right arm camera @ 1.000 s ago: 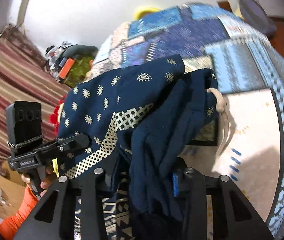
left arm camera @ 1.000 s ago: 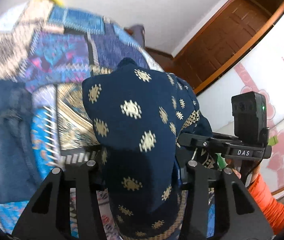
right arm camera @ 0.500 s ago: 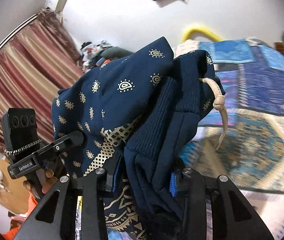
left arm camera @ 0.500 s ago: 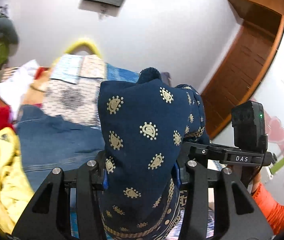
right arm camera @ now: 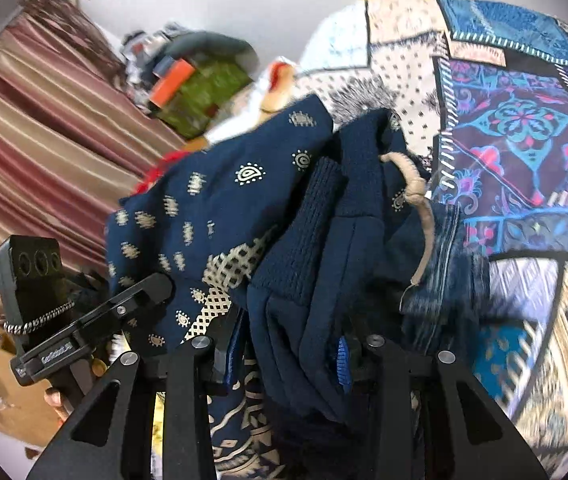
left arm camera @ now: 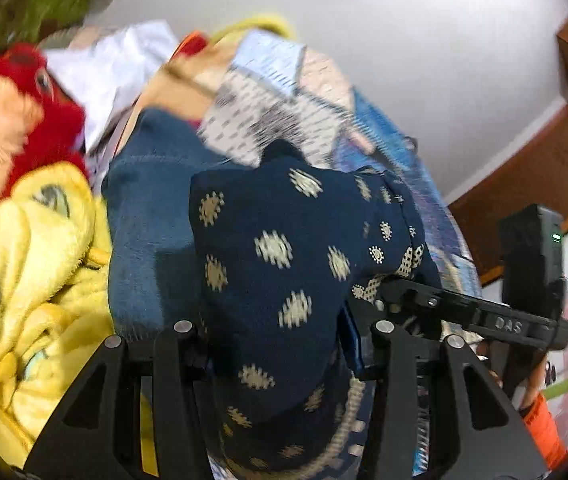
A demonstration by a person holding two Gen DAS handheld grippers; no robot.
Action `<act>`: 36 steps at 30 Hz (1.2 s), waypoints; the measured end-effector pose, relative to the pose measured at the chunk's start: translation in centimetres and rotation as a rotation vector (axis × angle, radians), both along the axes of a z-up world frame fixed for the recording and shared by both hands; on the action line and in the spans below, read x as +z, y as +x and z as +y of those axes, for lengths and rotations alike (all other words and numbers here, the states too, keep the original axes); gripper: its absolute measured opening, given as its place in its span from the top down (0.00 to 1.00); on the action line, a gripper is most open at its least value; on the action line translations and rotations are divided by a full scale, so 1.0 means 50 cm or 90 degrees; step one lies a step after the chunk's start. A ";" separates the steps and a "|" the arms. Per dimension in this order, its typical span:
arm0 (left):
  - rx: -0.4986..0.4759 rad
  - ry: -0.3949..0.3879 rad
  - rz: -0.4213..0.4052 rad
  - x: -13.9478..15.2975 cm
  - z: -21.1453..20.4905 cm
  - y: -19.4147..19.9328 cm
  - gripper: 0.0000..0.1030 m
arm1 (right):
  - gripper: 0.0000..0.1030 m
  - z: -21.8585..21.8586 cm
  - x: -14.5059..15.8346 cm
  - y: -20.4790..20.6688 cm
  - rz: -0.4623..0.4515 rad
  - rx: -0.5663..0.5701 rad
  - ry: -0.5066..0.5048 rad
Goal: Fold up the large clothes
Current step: 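Release the folded jacket and raise both grippers away from it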
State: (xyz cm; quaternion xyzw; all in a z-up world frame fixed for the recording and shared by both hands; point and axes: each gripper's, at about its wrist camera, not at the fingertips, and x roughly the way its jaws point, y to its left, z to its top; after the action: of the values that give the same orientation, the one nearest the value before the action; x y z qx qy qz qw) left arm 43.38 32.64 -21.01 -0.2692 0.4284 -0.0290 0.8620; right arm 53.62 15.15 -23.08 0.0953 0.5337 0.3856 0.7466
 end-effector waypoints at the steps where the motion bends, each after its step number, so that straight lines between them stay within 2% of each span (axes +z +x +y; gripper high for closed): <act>1: 0.007 0.000 0.006 -0.016 0.005 0.011 0.53 | 0.67 0.004 -0.016 0.006 -0.005 0.001 -0.017; 3: 0.012 0.009 0.011 -0.037 0.004 0.021 0.49 | 0.67 0.021 -0.038 0.020 -0.034 -0.008 -0.056; 6: 0.002 0.055 0.005 -0.046 -0.008 0.022 0.44 | 0.59 0.031 -0.056 0.019 -0.090 -0.012 -0.098; 9: 0.000 0.095 -0.005 -0.032 -0.016 0.002 0.42 | 0.50 0.021 -0.047 -0.001 -0.141 -0.011 -0.128; 11: 0.005 0.125 -0.015 -0.018 -0.020 -0.020 0.37 | 0.41 0.004 -0.029 -0.026 -0.166 -0.018 -0.139; 12: 0.004 0.143 -0.018 -0.010 -0.029 -0.041 0.31 | 0.36 -0.003 -0.017 -0.040 -0.181 -0.023 -0.142; 14: -0.007 0.172 -0.019 -0.007 -0.046 -0.063 0.24 | 0.15 -0.014 0.000 -0.071 -0.197 -0.024 -0.144; 16: -0.036 0.217 -0.010 -0.014 -0.079 -0.093 0.14 | 0.13 -0.024 0.004 -0.100 -0.207 -0.019 -0.153; 20: -0.068 0.297 0.004 -0.037 -0.144 -0.157 0.12 | 0.13 -0.041 -0.032 -0.145 -0.200 0.019 -0.214; 22: -0.070 0.307 0.000 -0.038 -0.166 -0.195 0.12 | 0.14 -0.062 -0.054 -0.169 -0.192 0.030 -0.237; 26: -0.079 0.307 0.014 -0.030 -0.194 -0.245 0.12 | 0.14 -0.125 -0.055 -0.225 -0.163 0.031 -0.224; 28: -0.069 0.330 0.017 -0.008 -0.207 -0.269 0.13 | 0.14 -0.151 -0.038 -0.252 -0.166 0.025 -0.223; 31: -0.043 0.348 -0.020 0.058 -0.226 -0.312 0.13 | 0.14 -0.193 0.025 -0.301 -0.202 0.008 -0.198; 36: 0.014 0.362 -0.146 0.232 -0.264 -0.408 0.13 | 0.14 -0.259 0.182 -0.383 -0.282 -0.034 -0.099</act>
State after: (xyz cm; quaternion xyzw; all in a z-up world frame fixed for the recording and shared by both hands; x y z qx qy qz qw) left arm 23.01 19.42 -9.41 -0.0169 0.3166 0.0712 0.9457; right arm 34.48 2.17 -13.96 -0.0353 0.3823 0.3354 0.8603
